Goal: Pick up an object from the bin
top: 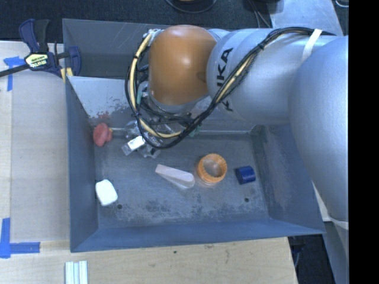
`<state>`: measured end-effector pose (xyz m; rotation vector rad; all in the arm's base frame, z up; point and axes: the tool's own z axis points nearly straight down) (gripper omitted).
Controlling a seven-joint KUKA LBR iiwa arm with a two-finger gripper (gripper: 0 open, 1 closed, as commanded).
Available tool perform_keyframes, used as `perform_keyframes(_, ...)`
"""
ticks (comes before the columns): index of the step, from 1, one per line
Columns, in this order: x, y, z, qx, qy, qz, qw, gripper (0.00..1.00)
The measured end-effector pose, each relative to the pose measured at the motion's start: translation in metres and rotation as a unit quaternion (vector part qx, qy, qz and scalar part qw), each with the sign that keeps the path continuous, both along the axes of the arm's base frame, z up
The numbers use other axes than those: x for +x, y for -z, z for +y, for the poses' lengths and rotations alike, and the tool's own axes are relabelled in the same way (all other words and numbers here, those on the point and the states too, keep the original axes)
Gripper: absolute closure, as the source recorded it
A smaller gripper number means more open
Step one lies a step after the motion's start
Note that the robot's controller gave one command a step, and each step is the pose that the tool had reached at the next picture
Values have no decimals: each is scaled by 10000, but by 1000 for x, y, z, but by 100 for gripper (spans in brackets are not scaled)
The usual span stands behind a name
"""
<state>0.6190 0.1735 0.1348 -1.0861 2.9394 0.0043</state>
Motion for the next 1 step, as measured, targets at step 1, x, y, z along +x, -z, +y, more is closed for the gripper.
perform_keyframes(1,1,-10,0,6,2,-22,10000,100)
